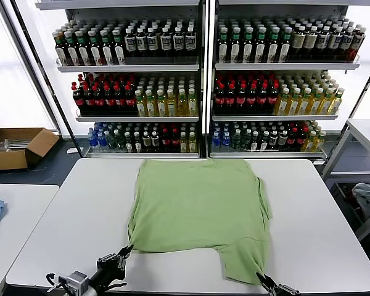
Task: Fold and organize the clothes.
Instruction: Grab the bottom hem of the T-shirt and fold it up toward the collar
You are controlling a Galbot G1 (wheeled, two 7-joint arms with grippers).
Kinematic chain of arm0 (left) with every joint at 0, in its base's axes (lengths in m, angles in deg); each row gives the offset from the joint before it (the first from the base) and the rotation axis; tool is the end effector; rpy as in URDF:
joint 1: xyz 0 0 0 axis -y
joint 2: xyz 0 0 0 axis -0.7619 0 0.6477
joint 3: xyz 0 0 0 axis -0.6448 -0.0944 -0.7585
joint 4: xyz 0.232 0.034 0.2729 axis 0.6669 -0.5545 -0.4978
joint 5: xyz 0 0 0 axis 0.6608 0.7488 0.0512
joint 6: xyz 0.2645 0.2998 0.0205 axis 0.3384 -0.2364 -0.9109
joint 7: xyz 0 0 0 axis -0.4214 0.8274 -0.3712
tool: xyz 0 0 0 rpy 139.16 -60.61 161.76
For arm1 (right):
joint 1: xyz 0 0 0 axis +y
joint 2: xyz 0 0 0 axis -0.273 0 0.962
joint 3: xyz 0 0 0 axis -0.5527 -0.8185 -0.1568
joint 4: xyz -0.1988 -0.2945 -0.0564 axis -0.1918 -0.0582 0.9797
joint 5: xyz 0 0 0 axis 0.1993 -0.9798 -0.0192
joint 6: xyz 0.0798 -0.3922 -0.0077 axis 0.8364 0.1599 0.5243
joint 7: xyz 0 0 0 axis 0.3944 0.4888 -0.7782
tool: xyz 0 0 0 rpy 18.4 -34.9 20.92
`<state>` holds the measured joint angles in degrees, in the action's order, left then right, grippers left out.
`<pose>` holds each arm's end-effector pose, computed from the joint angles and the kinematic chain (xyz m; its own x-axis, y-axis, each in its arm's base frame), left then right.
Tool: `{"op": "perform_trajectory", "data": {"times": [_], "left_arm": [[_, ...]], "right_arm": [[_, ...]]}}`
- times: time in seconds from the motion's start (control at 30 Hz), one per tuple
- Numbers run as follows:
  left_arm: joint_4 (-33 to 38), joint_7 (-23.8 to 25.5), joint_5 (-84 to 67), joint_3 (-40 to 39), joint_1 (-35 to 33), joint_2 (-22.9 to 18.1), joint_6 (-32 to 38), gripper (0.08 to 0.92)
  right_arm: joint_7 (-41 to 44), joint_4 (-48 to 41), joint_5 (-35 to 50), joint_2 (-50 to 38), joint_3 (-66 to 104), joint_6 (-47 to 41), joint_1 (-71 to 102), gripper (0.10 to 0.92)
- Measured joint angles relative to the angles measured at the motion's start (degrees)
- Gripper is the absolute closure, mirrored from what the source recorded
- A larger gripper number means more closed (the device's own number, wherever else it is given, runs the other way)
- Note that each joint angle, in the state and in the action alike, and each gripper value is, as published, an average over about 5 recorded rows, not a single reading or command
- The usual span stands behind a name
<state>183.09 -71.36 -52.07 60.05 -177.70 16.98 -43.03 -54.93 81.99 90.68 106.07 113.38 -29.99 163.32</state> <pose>0.1886 0.0691 -0.2867 -0.8350 0.2863 0.4698 0.3181 0.9480 -0.0123 0.0975 -0.1270 -0.2947 -0.8236 -0.4054 0.3967 -0.4018 0.9106 0.0964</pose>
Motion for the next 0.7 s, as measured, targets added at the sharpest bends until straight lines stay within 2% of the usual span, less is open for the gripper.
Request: {"op": "perform_trajectory", "data": {"times": [0.43, 0.7], "left_arm": [[7.48, -0.90, -0.54, 4.78, -7.28, 2.06, -1.03, 0.913], [7.49, -0.61, -2.85, 5.82, -6.00, 5.77, -1.86, 0.913]], "right_arm": [[-0.01, 2.84, 8.83, -1.52, 2.21, 0.87, 1.08, 0.913], [-5.73, 1.66, 14.42, -3.42, -2.35, -1.83, -8.85, 0.913]]}}
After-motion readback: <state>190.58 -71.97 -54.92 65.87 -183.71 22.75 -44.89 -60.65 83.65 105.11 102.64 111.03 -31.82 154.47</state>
